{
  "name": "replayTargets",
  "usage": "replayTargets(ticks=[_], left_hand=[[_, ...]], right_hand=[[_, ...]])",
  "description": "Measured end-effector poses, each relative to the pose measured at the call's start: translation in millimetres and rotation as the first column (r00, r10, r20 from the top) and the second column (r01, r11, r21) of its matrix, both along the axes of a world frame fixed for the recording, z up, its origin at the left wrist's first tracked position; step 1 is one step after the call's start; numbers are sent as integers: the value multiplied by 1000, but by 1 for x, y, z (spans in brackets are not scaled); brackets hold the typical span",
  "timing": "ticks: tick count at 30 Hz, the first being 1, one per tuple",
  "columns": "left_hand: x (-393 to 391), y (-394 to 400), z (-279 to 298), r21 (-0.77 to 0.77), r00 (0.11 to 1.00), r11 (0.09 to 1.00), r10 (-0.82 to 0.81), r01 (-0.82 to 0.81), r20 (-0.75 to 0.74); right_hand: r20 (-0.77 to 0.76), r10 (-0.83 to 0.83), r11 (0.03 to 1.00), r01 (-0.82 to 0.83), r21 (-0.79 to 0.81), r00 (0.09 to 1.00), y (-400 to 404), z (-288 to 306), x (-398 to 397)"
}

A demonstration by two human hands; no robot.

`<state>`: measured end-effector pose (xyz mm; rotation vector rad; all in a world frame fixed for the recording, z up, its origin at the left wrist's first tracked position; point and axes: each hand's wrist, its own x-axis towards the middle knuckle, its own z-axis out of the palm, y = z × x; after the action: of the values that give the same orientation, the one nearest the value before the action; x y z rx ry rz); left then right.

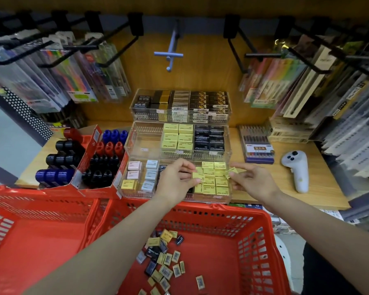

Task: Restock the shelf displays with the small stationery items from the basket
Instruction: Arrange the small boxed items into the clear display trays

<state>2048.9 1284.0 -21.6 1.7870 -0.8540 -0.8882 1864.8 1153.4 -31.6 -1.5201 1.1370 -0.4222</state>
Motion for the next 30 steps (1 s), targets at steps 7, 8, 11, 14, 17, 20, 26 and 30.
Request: replayTargets(ticks=[7,8,11,14,17,20,26,30], left_hand=[[0,8,-3,64,994,998,-32,26,107],[0,9,-3,71,988,997,-53,43,146],[0,11,-2,81,959,992,-118,100,259],[0,9,0,52,951,995,-94,82,296],[-2,3,5,6,942,991,-127,131,312],[-8,-8,9,7,872,974,-205,225,444],[-19,-20,3,126,643,955,-276,270,714],[-20,-22,-3,97,656,964,-240,248,716]], right_hand=[[-321,37,893,-175,-414,946,2,6,-4],[-345,29,857,-201,-475,938,2,6,-3],[-381,5,801,-232,-552,925,5,5,2],[-359,-45,810,-177,-559,932,9,2,10],[-361,-96,754,-170,-635,928,12,0,14],[-363,-70,703,-212,-679,929,12,-1,13],[-416,-43,650,-291,-702,908,14,-5,11],[-384,-27,663,-270,-698,923,15,-10,13]])
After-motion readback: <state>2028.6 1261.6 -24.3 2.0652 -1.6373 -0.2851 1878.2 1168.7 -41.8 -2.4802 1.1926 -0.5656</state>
